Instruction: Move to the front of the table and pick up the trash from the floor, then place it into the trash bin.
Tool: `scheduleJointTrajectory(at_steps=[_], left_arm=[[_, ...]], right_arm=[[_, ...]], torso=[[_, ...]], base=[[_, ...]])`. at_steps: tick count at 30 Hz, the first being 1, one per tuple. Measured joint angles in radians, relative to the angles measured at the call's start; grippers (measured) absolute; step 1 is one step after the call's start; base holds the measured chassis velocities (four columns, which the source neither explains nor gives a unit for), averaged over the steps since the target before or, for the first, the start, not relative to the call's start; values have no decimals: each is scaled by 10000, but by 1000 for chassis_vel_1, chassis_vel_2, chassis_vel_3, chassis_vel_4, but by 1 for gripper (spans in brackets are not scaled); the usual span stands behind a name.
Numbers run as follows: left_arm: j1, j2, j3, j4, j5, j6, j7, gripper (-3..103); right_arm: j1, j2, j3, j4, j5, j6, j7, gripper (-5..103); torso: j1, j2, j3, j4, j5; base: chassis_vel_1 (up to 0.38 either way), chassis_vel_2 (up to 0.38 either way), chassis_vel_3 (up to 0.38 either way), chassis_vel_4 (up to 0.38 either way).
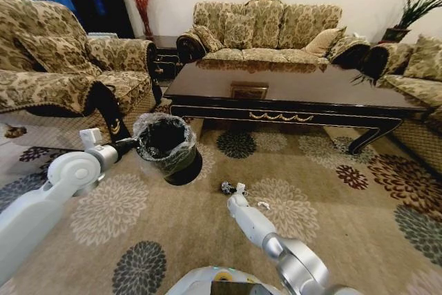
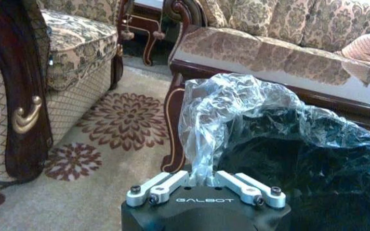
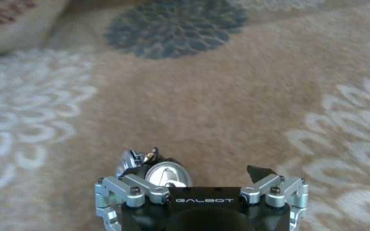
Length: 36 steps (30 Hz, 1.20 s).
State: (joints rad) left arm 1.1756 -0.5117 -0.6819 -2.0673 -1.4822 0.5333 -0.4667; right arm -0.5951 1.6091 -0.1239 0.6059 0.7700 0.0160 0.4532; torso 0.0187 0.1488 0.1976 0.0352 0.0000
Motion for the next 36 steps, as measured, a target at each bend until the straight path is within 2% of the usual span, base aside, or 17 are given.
scheduleJointTrajectory(at_steps=[5,10,19,28,33,36], left_arm=[[-4,-26,27,12,19,0,5,4],[-17,-17,37,11,22,-1,22,4],[-26,106,40,74,11,-6,52,4],[-68,126,188,107,43,-22,58,4],[-45,28,203,141,141,-23,63,4],[-37,-24,221,159,178,-24,64,4]], right_arm=[[-115,-3,-232,473,-35,463,-255,100],[-196,-3,-401,791,69,535,-274,100],[-200,-8,-569,593,-343,716,-467,100],[-230,-8,-1044,119,-726,896,-1070,101],[-106,-9,-1270,-306,-1059,1170,-1656,97],[-58,-10,-1332,-457,-1182,1189,-1741,90]], torso=[[0,0,0,1,-1],[0,0,0,0,0],[0,0,0,0,0],[0,0,0,0,0],[0,0,0,0,0],[0,0,0,0,0]], base=[[0,0,0,0],[0,0,0,0],[0,0,0,0],[0,0,0,0],[0,0,0,0],[0,0,0,0]])
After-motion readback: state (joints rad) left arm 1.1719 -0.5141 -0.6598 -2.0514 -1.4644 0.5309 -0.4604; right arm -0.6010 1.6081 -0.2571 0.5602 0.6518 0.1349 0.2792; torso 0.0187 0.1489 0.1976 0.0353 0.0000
